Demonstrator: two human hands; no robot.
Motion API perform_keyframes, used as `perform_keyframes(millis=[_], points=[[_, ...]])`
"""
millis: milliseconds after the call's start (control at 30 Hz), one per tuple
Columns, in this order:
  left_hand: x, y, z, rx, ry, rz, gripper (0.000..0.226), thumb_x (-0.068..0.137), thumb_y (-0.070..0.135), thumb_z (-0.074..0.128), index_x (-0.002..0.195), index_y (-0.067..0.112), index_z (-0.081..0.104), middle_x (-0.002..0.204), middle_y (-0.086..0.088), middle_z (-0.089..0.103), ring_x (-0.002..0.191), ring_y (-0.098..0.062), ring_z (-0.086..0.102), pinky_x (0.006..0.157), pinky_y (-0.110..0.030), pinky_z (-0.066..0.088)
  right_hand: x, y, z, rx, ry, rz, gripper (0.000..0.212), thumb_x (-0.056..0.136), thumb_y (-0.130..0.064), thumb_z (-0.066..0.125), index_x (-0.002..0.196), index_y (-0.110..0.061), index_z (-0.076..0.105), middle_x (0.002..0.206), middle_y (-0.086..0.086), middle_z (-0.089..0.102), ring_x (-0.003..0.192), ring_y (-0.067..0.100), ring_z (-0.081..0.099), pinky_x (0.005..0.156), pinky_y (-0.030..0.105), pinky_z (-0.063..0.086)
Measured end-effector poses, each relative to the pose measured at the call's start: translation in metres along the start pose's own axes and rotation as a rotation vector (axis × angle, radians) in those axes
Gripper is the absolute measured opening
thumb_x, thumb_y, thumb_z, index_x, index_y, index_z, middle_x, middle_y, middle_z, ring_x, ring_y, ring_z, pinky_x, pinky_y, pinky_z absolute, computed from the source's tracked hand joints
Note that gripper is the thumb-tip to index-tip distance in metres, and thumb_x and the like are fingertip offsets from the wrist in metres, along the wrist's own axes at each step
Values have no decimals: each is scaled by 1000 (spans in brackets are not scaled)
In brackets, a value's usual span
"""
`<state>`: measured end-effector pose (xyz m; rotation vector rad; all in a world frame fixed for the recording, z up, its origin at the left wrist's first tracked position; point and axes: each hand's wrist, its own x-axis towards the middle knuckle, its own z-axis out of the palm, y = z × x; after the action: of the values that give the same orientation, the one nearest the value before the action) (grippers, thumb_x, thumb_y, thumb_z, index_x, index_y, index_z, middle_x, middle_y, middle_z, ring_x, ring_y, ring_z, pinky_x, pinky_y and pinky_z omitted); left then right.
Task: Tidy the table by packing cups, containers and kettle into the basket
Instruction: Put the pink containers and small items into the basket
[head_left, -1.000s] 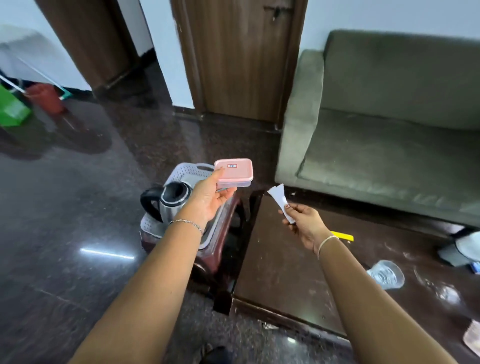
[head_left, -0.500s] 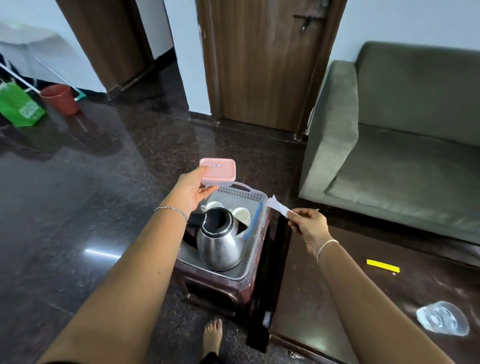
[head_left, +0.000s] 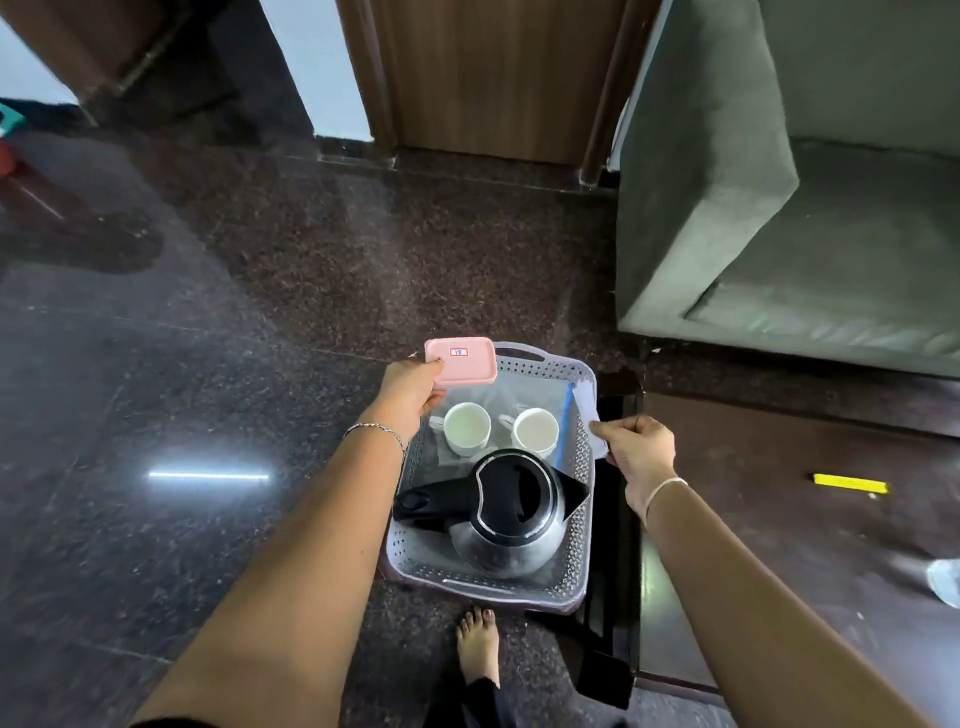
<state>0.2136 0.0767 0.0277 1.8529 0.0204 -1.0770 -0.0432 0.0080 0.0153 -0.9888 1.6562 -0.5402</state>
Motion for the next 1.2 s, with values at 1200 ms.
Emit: perform_keyframes(millis=[1200], points=[[55, -37, 22, 1116, 215, 394, 20, 88, 12, 59, 103, 6, 72, 105, -22, 70, 99, -43, 65, 81, -44, 54, 30, 47, 40, -1001, 55, -301, 17, 77, -33, 59, 72, -18, 53, 67, -1, 60, 61, 28, 52, 54, 26, 37]])
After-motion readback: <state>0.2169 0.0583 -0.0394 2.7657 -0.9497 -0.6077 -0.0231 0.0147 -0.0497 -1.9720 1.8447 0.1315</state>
